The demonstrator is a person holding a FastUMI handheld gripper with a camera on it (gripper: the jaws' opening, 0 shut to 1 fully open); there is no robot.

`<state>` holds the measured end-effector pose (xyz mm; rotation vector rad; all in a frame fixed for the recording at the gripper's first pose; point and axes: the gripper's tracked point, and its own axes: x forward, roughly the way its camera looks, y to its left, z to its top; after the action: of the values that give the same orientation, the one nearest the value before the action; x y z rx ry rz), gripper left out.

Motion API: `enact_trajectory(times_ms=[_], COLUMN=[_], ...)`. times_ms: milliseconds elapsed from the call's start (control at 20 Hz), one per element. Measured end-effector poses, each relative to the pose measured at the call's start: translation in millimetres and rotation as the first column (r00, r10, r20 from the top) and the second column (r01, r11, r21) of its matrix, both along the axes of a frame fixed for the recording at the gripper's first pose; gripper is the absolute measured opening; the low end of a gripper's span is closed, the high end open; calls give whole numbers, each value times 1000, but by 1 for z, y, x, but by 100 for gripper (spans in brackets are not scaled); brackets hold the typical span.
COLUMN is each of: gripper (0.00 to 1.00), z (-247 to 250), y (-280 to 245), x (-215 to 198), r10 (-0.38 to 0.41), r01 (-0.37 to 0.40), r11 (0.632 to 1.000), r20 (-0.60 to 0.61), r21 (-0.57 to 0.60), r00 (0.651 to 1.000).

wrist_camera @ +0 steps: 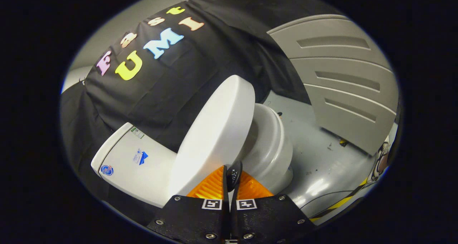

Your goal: Open the toilet lid.

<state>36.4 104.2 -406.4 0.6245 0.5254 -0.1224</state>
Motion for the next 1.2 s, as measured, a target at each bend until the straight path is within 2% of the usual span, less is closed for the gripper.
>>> enact_trajectory(times_ms=[300, 400, 600, 800, 1100, 1200], gripper=[1, 1, 1, 1, 1, 1], z=[31, 41, 57, 71, 85, 92], y=[13, 18, 26, 36, 46, 50], x=[4, 5, 6, 8, 10, 11], r10=[33, 71, 121, 160, 159, 135], r01=[-37, -78, -133, -179, -185, -161], r11=[991, 975, 950, 902, 885, 890], r20=[-30, -41, -57, -81, -97, -91], r21=[-132, -210, -283, -393, -426, -427], r00=[999, 997, 991, 984, 983, 987])
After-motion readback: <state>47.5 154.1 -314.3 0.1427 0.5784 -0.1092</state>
